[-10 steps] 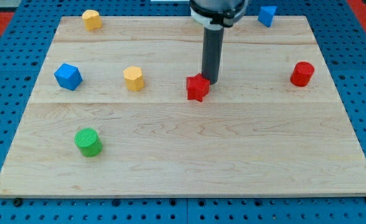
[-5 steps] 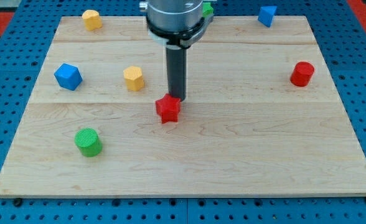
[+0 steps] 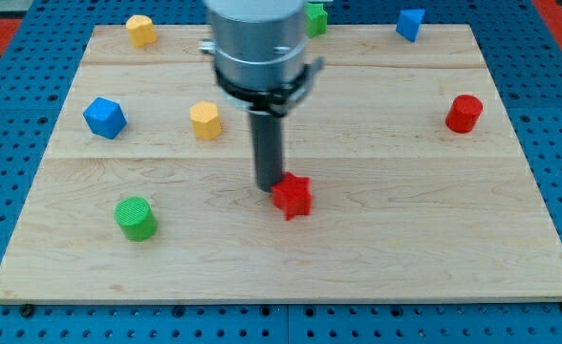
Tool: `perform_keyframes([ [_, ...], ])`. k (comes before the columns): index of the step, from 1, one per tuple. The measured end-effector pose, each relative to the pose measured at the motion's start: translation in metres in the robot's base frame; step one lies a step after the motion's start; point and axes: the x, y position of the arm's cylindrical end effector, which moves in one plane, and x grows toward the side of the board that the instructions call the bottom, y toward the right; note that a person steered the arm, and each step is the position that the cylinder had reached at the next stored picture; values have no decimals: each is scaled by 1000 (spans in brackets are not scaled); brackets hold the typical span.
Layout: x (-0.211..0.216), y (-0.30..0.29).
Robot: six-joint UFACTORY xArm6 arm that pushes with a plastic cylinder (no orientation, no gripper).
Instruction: Move the red star towards the bottom center
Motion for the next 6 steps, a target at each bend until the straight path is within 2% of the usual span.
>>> perform_keyframes([
  [1,12,28],
  [2,7,30],
  [4,45,37],
  [5,50,35],
  [6,31,4],
])
